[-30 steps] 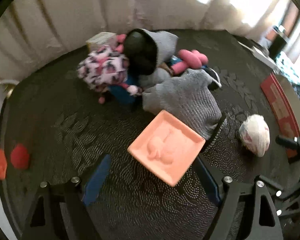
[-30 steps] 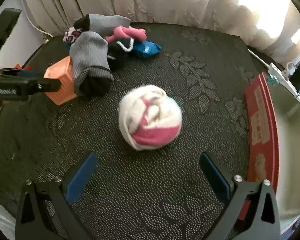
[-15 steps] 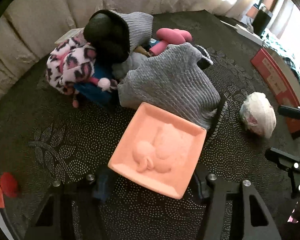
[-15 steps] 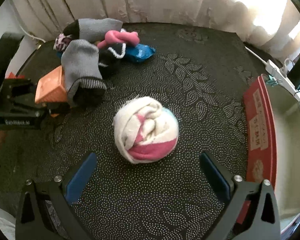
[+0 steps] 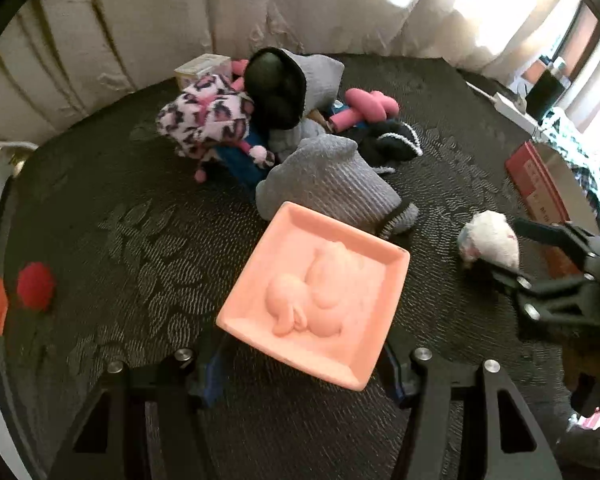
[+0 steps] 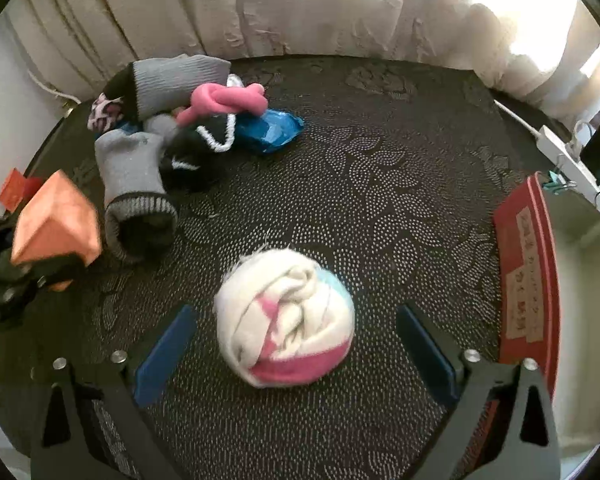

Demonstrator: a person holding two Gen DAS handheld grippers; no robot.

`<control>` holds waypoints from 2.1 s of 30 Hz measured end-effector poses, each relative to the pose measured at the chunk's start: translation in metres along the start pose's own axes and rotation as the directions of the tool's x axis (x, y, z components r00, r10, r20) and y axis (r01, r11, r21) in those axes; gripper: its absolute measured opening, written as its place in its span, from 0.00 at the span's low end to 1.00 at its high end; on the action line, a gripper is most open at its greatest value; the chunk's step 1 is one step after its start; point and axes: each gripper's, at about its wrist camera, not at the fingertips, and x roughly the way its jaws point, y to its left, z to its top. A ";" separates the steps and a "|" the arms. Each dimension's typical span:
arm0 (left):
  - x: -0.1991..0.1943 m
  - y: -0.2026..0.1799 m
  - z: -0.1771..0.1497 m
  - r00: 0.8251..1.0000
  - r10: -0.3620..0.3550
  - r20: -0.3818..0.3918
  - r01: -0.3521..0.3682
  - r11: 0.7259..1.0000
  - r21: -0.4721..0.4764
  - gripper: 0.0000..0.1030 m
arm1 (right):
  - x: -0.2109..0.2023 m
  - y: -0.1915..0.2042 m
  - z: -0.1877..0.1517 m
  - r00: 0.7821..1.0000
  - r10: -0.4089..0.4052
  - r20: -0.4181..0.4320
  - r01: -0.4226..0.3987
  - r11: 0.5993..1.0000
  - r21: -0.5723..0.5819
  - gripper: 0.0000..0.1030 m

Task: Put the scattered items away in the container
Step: 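Carry the block and sock ball into the red box and open both grippers, then withdraw both grippers from the box back toward the toys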

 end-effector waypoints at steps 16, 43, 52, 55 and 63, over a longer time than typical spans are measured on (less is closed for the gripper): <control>-0.044 -0.063 -0.004 0.996 0.057 0.072 -0.058 0.998 0.009 0.61 | -0.066 -0.032 -0.023 0.993 0.059 0.101 -0.065 0.997 0.052 0.66; -0.050 -0.341 0.019 0.991 -0.096 0.089 0.062 0.945 0.321 0.61 | -0.177 -0.243 -0.116 0.971 -0.120 0.207 0.047 0.943 0.330 0.68; -0.050 -0.376 0.021 0.992 -0.084 0.095 0.045 0.932 0.359 0.74 | -0.191 -0.263 -0.119 0.961 -0.106 0.255 0.018 0.946 0.324 0.69; -0.053 -0.373 0.022 0.991 -0.078 0.106 0.037 0.940 0.340 0.74 | -0.191 -0.263 -0.118 0.960 -0.100 0.261 0.012 0.947 0.320 0.69; -0.057 -0.352 0.019 0.992 -0.055 0.110 0.021 0.957 0.289 0.74 | -0.187 -0.255 -0.113 0.960 -0.085 0.266 0.000 0.952 0.306 0.69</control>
